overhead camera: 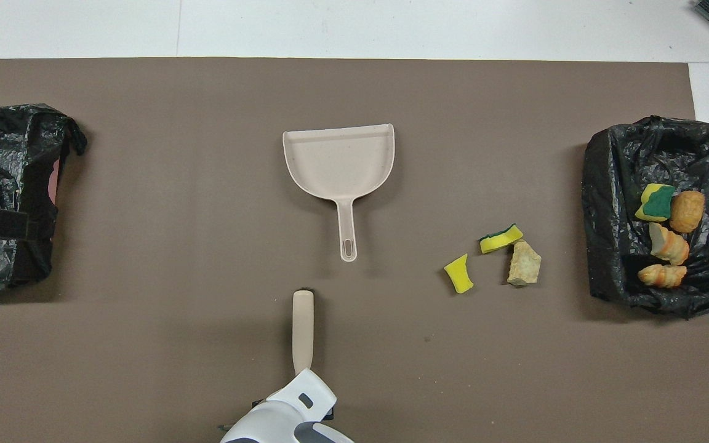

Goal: Sweep and dump trash in bin

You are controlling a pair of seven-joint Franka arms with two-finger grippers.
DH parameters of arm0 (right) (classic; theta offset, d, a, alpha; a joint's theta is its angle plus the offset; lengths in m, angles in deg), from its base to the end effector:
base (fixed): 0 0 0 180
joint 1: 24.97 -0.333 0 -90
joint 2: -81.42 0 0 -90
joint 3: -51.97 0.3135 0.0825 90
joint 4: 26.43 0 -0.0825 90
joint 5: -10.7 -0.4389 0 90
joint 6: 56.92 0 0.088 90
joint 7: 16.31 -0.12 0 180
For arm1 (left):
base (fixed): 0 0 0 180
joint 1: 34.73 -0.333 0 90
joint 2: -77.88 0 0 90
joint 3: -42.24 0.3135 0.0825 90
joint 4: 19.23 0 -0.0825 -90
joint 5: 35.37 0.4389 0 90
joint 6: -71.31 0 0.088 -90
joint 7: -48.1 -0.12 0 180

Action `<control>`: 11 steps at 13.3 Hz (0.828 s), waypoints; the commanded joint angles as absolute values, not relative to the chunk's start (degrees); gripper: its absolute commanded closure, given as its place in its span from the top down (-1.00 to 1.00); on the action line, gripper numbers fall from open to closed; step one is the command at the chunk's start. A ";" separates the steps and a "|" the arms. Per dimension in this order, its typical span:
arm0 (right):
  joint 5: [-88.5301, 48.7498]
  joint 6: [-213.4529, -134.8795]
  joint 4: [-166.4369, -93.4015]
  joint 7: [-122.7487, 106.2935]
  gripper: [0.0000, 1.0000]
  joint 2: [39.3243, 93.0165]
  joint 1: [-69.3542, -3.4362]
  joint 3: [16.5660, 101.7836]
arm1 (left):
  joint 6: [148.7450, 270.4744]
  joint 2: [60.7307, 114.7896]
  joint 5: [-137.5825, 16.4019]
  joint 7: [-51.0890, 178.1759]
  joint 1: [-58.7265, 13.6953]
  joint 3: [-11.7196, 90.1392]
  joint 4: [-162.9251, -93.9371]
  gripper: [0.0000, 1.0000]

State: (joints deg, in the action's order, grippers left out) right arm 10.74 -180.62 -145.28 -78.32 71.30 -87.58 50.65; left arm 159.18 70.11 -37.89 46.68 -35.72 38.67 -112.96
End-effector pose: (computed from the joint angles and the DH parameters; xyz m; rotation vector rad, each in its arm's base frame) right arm 0.2911 0.5315 0.2877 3.0578 -0.0183 -0.0606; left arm 0.5625 -0.0331 0.6509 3.1034 -0.1114 0.0508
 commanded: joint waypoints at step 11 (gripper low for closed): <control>9.28 -150.02 -141.93 -70.47 -1.00 90.65 -77.29 49.95 | 159.98 70.14 -37.29 48.10 -33.51 38.03 -112.75 1.00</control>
State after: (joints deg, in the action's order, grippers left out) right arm 9.60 -153.72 -143.41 -74.14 90.04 -80.84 49.99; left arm 159.32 70.12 -37.90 46.93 -34.93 38.31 -112.95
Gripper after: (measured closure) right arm 0.744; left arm 0.000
